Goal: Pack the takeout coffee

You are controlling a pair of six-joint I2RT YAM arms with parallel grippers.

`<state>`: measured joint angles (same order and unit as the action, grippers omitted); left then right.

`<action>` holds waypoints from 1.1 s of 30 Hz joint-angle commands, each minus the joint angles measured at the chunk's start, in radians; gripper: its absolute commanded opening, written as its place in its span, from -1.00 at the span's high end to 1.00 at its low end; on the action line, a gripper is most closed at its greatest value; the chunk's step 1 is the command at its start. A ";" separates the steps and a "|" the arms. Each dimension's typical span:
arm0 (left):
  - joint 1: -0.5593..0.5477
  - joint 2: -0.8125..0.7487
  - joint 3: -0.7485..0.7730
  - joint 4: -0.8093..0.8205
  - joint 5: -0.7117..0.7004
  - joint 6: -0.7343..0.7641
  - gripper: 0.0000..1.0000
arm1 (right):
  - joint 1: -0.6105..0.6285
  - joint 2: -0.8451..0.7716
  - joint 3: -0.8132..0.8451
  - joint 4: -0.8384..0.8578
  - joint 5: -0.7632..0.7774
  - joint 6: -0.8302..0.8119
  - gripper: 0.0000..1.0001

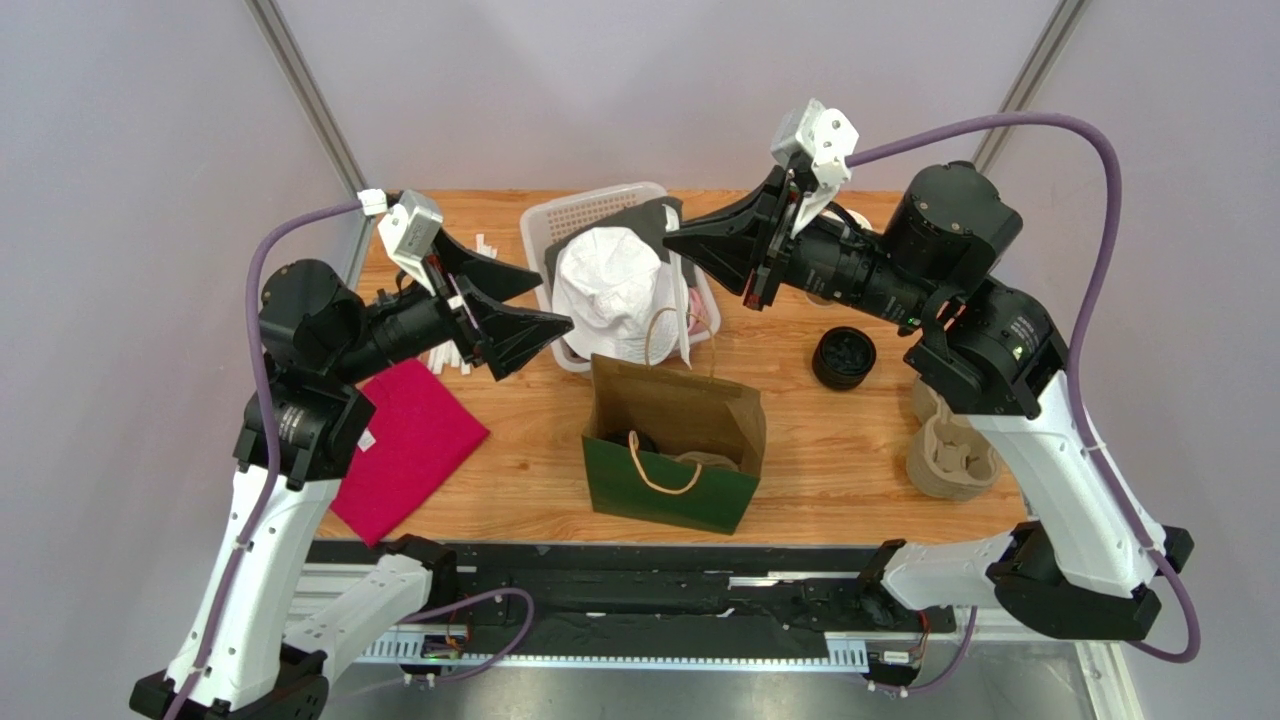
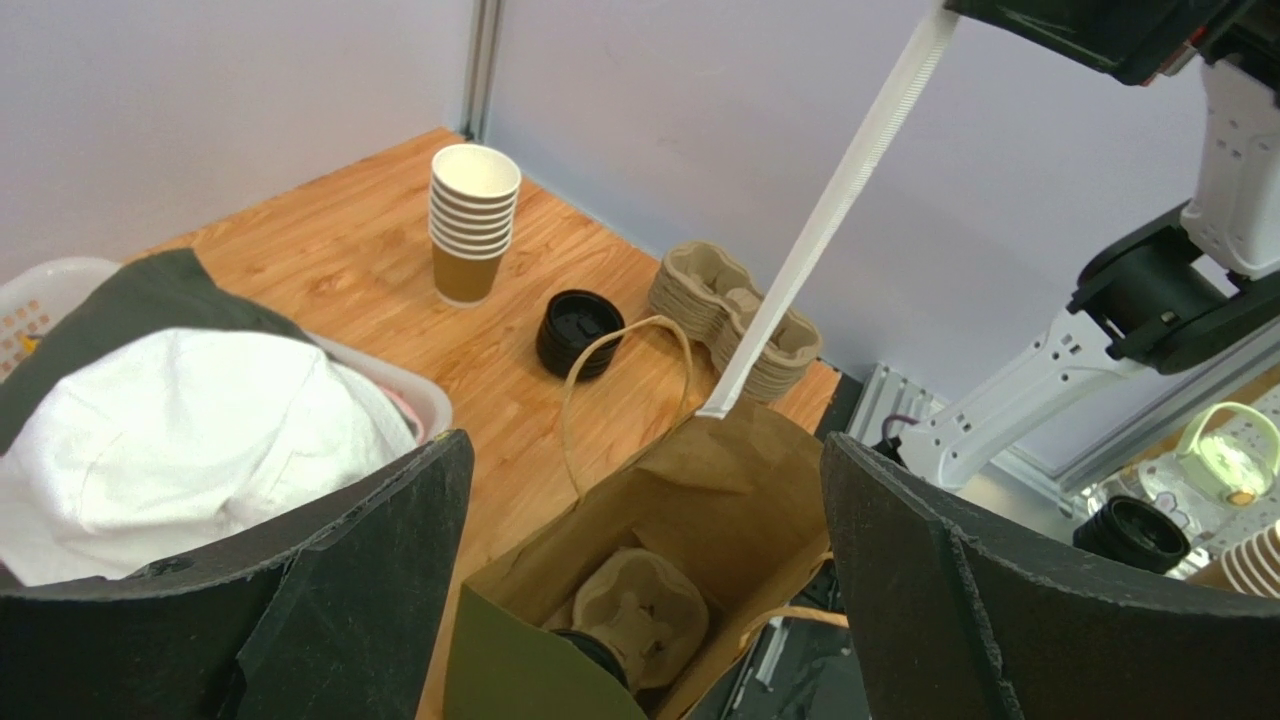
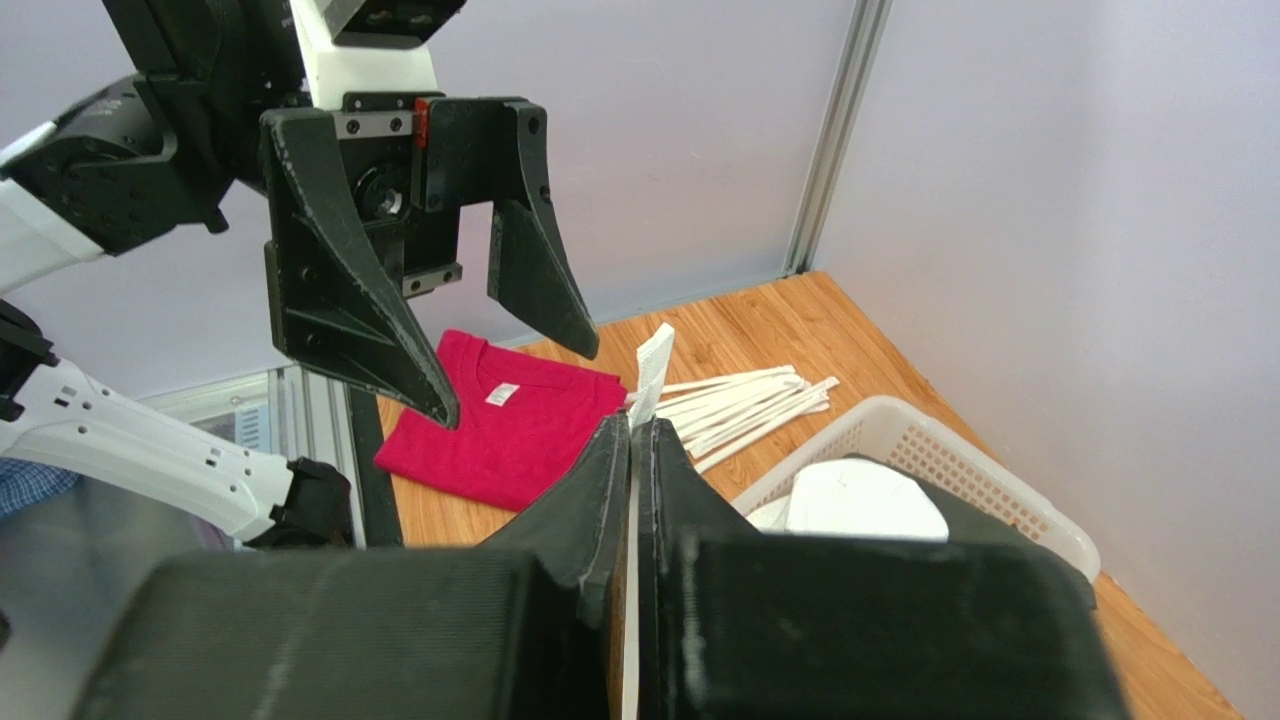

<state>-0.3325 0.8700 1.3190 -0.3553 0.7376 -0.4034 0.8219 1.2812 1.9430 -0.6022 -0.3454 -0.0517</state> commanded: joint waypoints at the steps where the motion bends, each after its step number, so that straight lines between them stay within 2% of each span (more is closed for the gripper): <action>1: 0.045 0.000 0.049 -0.073 0.006 0.012 -0.88 | 0.002 -0.033 0.007 -0.068 0.031 -0.082 1.00; 6: 0.098 -0.012 0.040 -0.117 0.016 0.015 -0.90 | 0.003 -0.057 -0.024 -0.140 0.036 -0.140 1.00; 14: 0.136 -0.026 0.026 -0.158 -0.015 0.037 -0.93 | 0.003 -0.082 -0.148 -0.102 0.026 -0.184 1.00; 24: 0.168 -0.014 0.034 -0.241 -0.024 0.080 -0.95 | 0.005 -0.102 -0.239 -0.163 -0.085 -0.099 1.00; 33: 0.173 0.001 0.019 -0.267 -0.026 0.086 -0.97 | 0.005 -0.112 -0.443 -0.246 -0.188 -0.149 1.00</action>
<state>-0.1673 0.8669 1.3342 -0.6098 0.7116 -0.3450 0.8219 1.1801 1.5661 -0.8070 -0.4736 -0.1761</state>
